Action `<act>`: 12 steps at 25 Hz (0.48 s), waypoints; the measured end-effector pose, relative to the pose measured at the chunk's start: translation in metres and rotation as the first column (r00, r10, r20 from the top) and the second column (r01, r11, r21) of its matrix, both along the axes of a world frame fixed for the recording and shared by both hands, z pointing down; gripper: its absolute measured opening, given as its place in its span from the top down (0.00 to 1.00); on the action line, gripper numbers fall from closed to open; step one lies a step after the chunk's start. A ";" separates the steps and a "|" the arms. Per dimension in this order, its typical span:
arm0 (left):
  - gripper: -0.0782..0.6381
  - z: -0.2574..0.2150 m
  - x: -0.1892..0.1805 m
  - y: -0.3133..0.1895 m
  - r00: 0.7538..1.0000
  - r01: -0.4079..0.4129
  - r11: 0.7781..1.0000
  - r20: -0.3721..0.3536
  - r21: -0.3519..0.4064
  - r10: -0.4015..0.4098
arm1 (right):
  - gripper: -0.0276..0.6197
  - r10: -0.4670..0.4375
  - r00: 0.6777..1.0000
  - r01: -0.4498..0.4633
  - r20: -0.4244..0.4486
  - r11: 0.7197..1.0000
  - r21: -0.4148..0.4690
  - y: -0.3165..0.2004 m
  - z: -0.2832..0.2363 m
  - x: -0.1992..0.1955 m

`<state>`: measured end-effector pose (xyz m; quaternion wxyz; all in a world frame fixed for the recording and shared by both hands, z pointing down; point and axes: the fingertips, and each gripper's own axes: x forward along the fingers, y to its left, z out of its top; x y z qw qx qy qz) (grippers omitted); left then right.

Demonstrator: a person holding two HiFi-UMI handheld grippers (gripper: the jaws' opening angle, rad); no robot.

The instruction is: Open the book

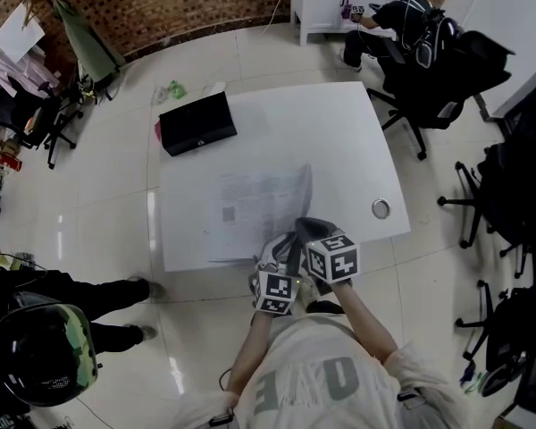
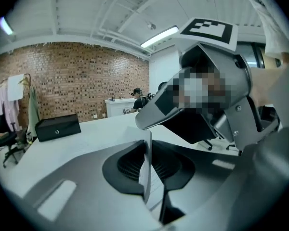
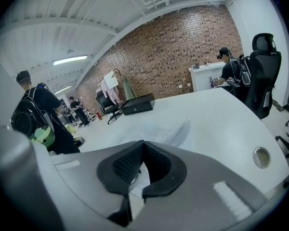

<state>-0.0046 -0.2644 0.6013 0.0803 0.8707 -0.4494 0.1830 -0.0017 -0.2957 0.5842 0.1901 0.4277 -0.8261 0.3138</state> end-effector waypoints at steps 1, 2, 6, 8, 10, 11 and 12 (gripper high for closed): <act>0.82 0.000 -0.001 0.000 1.000 0.008 1.000 0.016 0.012 -0.008 | 0.95 -0.002 1.000 0.002 -0.001 1.000 0.003 0.000 0.000 0.000; 0.82 -0.001 -0.001 -0.001 1.000 0.015 1.000 0.018 0.020 -0.015 | 0.95 -0.004 1.000 0.004 0.000 1.000 0.006 -0.001 0.000 0.000; 0.84 -0.001 -0.006 -0.004 0.999 0.050 0.998 -0.014 0.034 -0.049 | 0.95 0.005 1.000 -0.005 0.002 0.999 0.039 -0.004 -0.002 0.002; 0.85 -0.004 -0.012 -0.005 0.996 0.079 0.996 -0.044 0.038 -0.077 | 0.95 0.035 0.999 -0.036 0.005 0.997 0.067 -0.007 -0.006 0.010; 0.85 -0.007 -0.021 -0.008 0.992 0.112 0.992 -0.062 0.051 -0.109 | 0.95 0.072 0.997 -0.074 0.022 0.994 0.078 -0.011 -0.007 0.021; 0.85 -0.009 -0.027 -0.009 0.990 0.131 0.990 -0.066 0.061 -0.127 | 0.95 0.092 0.995 -0.093 0.031 0.993 0.068 -0.013 -0.003 0.027; 0.85 -0.011 -0.032 -0.010 0.987 0.150 0.986 -0.067 0.072 -0.145 | 0.95 0.110 0.993 -0.112 0.034 0.993 0.049 -0.014 0.003 0.034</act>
